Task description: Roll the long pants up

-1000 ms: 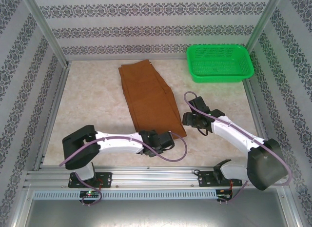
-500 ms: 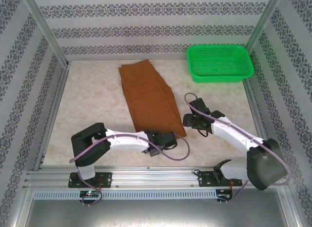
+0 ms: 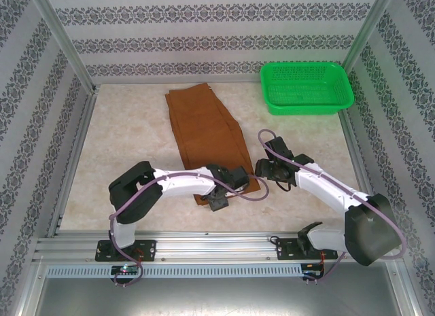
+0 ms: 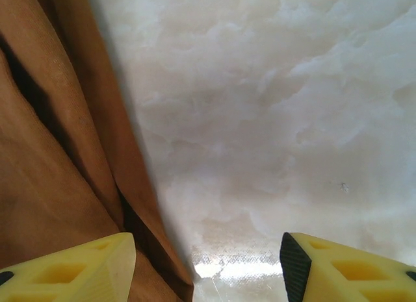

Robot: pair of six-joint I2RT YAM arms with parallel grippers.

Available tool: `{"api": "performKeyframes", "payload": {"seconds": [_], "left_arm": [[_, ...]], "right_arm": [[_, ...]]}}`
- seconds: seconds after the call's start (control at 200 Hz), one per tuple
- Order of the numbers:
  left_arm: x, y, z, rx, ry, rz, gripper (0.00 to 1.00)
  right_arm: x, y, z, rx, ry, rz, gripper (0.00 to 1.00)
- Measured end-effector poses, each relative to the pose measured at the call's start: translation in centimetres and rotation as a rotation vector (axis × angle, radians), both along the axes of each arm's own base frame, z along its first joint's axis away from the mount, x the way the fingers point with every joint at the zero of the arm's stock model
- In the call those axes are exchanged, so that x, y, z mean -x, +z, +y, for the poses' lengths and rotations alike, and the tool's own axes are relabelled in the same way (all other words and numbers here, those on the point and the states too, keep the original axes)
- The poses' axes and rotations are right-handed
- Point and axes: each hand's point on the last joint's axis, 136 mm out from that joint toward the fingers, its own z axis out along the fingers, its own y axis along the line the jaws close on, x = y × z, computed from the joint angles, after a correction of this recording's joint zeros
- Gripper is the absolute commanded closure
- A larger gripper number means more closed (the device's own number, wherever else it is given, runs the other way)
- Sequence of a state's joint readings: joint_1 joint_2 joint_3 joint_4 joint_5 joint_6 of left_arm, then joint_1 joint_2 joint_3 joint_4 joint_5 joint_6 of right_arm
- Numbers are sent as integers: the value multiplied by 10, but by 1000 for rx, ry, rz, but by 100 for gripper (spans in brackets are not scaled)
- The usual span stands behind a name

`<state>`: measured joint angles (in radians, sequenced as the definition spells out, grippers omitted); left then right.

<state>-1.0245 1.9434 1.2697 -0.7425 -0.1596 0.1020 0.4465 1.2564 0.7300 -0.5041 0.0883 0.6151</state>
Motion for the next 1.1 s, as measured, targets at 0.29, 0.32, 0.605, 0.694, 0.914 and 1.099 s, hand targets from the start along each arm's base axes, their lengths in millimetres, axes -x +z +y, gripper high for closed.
{"api": "performKeyframes", "payload": {"seconds": [0.29,0.32,0.605,0.694,0.914,1.099], "left_arm": [[-13,-3,-1,-10,57,74,90],[-21,-3,0,-16,65,53,94],[-62,6,6,36,158,-26,97],[-65,8,12,46,194,-14,97],[-53,29,10,93,242,115,95],[-43,74,-23,241,262,244,94]], "right_arm": [[0,5,0,-13,-9,-15,38],[0,5,1,-13,-9,-14,38],[11,-3,4,2,16,18,41],[15,-6,2,12,18,32,42],[22,-5,-1,8,16,27,43],[20,6,1,-15,19,-10,43]]}}
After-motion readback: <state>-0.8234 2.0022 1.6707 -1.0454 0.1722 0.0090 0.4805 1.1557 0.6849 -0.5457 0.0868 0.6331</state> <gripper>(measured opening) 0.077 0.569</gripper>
